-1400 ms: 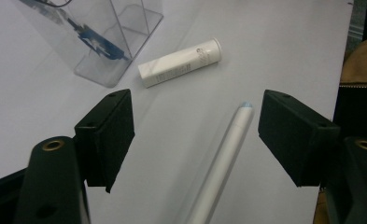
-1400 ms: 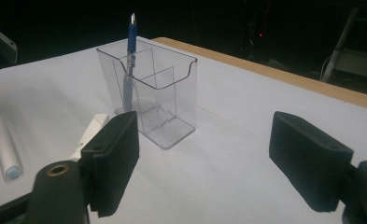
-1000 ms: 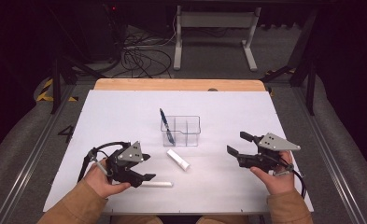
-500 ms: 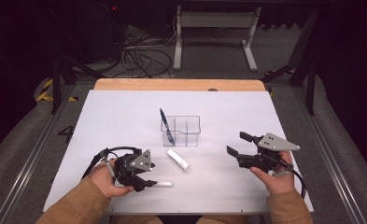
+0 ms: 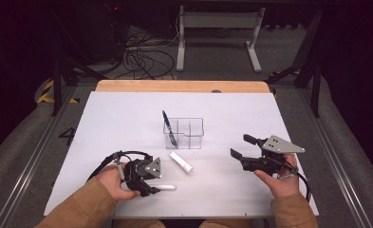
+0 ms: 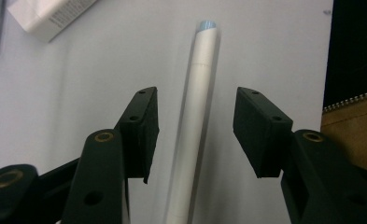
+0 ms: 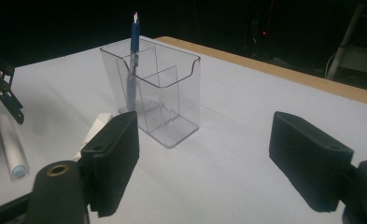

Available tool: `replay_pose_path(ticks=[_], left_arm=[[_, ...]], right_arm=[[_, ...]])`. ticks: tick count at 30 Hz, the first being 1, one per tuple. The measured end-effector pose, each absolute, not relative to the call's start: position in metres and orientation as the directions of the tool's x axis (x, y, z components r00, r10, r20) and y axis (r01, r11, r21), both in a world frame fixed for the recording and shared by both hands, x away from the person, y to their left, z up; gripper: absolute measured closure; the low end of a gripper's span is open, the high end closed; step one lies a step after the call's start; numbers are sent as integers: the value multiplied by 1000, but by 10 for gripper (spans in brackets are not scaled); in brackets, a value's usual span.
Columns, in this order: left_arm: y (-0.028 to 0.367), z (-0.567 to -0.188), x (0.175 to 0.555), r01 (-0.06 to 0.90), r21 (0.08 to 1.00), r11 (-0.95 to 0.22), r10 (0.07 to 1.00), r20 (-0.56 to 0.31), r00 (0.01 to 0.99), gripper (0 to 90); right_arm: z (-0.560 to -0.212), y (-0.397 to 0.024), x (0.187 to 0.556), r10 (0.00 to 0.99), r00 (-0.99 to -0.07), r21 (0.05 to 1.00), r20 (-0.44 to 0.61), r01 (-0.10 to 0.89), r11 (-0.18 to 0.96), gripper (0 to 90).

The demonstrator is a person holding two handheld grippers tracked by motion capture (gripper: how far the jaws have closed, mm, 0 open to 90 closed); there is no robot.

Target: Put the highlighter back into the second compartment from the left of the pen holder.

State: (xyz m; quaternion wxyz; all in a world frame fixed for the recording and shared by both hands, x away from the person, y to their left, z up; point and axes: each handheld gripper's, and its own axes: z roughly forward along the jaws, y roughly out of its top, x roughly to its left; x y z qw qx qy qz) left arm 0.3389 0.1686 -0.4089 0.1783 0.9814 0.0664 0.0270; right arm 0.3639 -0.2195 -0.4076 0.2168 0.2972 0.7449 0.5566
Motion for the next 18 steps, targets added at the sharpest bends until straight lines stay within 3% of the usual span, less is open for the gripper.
replay_pose_path(ticks=[18], left_arm=[[160,-417,341,34,242,-970,48,51,998,669]], right_arm=[[-409,-219,364,681,-733,957,14,207,203,247]])
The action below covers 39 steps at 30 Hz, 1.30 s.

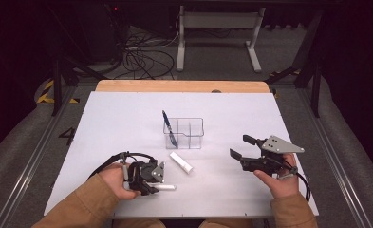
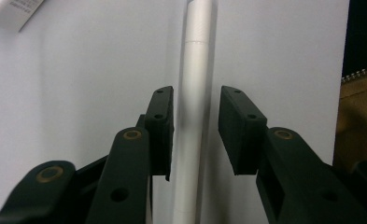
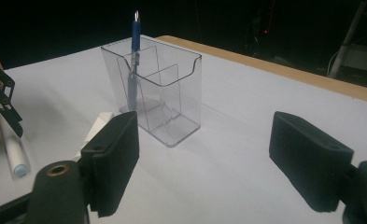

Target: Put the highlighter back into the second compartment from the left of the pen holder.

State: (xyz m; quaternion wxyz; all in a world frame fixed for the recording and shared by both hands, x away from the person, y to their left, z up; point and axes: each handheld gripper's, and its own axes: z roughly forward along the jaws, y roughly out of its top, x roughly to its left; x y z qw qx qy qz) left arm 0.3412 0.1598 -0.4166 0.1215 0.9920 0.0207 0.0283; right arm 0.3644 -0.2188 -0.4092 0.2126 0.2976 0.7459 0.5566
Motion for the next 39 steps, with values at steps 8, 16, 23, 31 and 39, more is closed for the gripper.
replay_pose_path(ticks=[8,16,23,31,39], left_arm=[[157,-423,343,7,207,-978,18,55,998,745],[158,-423,344,-7,211,-977,2,42,999,779],[157,-419,340,-13,207,-978,-4,46,999,782],[157,-404,340,1,253,-968,18,67,998,783],[158,-390,340,-4,300,-954,18,70,997,783]], right_arm=[[-409,-219,365,681,-732,957,14,207,203,247],[-410,-219,365,679,-734,956,13,208,207,247],[-411,-219,365,680,-733,955,13,210,208,247],[-410,-219,365,680,-733,957,12,206,206,247],[-410,-219,364,681,-732,956,11,208,208,247]])
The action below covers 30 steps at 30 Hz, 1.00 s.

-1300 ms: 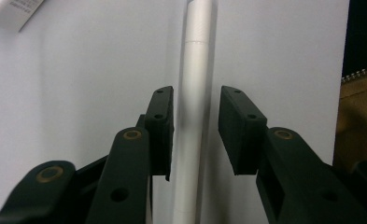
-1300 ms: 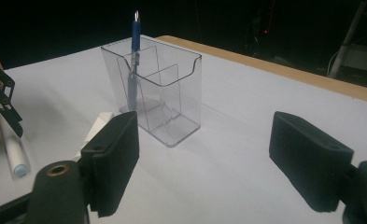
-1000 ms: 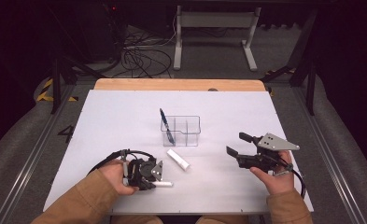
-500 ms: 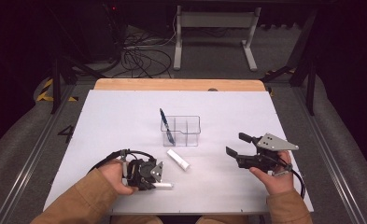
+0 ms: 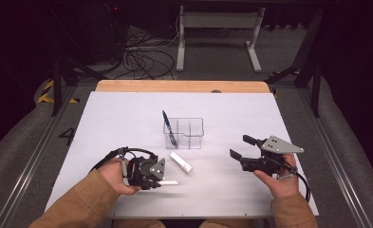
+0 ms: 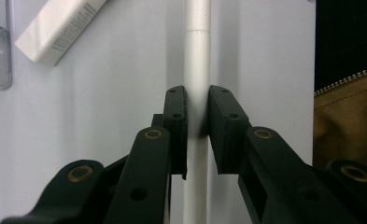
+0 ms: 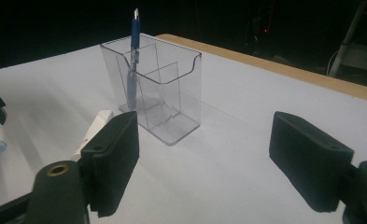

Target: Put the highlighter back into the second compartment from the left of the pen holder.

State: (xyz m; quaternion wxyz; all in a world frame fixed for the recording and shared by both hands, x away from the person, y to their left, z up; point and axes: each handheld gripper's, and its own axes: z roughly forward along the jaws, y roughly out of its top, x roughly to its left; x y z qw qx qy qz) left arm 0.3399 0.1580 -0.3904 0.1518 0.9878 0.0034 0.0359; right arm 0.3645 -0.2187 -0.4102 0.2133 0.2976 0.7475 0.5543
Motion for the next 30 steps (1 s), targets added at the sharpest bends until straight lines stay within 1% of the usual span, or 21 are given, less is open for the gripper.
replay_pose_path(ticks=[6,7,15,24,27,30], left_arm=[[159,-384,341,1,318,-948,27,78,997,783],[159,-382,342,-8,325,-946,20,84,996,783],[159,-366,346,10,400,-916,53,97,994,783],[160,-343,353,34,530,-847,111,114,987,783],[159,-337,355,40,568,-822,133,124,983,783],[159,-330,358,41,621,-783,159,136,978,783]], right_arm=[[-410,-219,364,681,-732,956,12,209,207,247],[-410,-219,364,681,-732,956,12,209,208,247],[-410,-219,364,681,-732,956,14,208,205,247],[-410,-219,364,681,-732,957,15,209,203,247],[-410,-219,364,683,-729,952,27,228,206,277],[-410,-219,364,684,-730,949,25,232,213,278]])
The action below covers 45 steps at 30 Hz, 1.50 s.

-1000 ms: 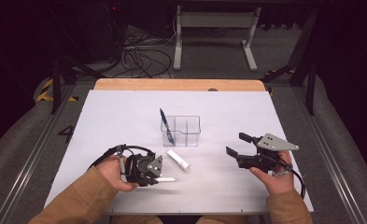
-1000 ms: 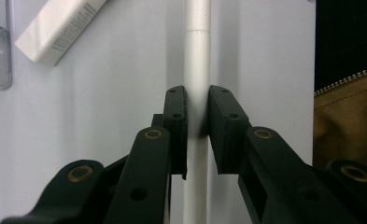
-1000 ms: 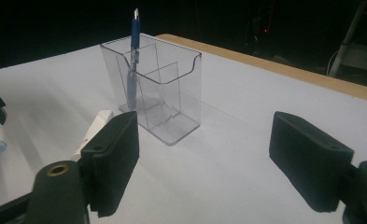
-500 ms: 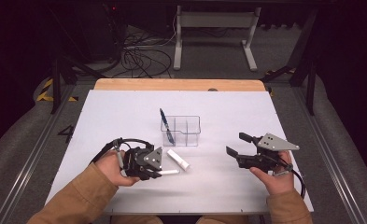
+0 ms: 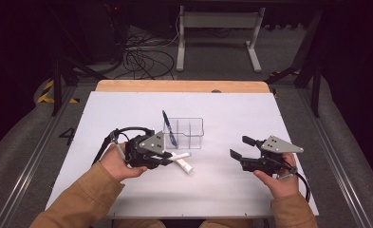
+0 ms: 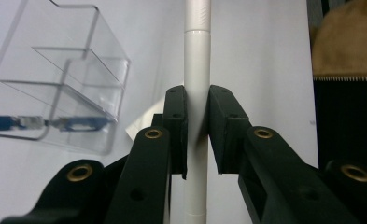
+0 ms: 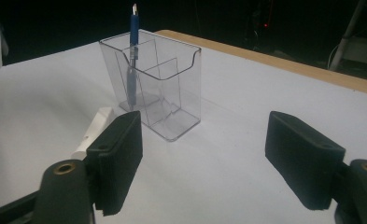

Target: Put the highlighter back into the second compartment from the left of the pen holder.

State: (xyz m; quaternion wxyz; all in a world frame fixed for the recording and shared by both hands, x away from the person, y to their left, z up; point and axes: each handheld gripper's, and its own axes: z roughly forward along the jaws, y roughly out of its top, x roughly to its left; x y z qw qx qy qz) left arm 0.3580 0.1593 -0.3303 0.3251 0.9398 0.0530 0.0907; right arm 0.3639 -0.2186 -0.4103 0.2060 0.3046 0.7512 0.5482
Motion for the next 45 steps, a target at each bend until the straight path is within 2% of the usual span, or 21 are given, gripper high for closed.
replay_pose_path(ticks=[10,16,26,30,45], left_arm=[[162,-316,373,70,767,-638,237,108,966,783],[158,-311,378,78,812,-578,277,105,955,783],[156,-311,398,129,906,-403,358,26,933,782],[155,-314,407,148,932,-330,372,-16,928,782],[144,-328,431,179,962,-206,408,-82,909,782]], right_arm=[[-410,-219,364,684,-730,952,21,223,209,265],[-411,-219,364,683,-731,952,19,223,212,261],[-412,-218,364,679,-734,950,17,224,218,261],[-412,-218,364,679,-734,950,18,224,218,261],[-414,-218,365,675,-737,950,24,228,215,257]])
